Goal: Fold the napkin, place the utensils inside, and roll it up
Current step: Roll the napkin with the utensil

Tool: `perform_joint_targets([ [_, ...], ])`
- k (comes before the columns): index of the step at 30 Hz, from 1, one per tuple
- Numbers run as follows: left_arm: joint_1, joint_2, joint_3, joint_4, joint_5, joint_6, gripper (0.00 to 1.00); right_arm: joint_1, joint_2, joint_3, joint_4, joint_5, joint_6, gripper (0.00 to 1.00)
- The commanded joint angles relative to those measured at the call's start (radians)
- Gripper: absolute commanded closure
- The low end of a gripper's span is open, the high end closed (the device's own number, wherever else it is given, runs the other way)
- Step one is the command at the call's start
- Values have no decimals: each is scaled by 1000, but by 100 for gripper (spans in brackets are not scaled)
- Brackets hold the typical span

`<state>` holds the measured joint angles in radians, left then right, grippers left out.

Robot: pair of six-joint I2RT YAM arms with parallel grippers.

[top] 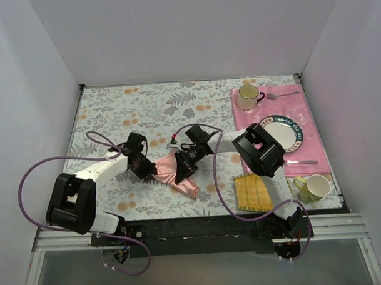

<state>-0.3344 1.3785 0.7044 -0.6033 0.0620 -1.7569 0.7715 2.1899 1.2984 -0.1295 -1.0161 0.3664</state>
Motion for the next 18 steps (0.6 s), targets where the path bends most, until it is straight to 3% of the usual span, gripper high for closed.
perform_joint_targets([
  [1, 0, 99, 99, -100, 12, 131, 95, -1, -51, 105, -307, 220, -245, 73],
  [8, -2, 197, 147, -151, 53, 195, 100, 20, -168, 214, -441, 416, -408, 48],
  [18, -2, 251, 208, -173, 67, 209, 100, 66, -303, 61, -372, 413, -393, 40],
])
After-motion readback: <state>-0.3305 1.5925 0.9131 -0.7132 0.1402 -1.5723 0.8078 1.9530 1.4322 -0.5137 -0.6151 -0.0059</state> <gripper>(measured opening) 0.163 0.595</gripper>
